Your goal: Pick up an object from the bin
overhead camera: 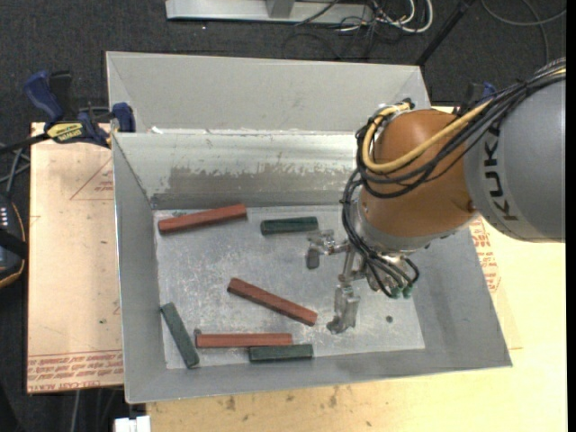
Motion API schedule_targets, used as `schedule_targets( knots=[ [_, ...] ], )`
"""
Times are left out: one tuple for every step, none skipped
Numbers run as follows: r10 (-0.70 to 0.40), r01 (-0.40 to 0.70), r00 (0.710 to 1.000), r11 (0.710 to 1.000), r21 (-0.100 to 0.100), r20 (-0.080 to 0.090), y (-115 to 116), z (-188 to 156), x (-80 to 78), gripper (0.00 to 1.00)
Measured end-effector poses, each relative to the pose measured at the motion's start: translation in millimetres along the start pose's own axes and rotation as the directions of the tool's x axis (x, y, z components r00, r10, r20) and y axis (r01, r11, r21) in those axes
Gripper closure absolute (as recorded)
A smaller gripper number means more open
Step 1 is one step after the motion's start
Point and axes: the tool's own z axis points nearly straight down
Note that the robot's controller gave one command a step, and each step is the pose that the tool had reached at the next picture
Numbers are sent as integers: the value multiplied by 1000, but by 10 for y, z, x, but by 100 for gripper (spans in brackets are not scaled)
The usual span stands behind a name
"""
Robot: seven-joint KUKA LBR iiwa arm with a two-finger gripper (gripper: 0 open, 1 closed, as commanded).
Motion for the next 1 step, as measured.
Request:
schedule_targets(
  knots=[
    [-3,3,1000,1000,0,8,-5,494,-79,0]
  ],
)
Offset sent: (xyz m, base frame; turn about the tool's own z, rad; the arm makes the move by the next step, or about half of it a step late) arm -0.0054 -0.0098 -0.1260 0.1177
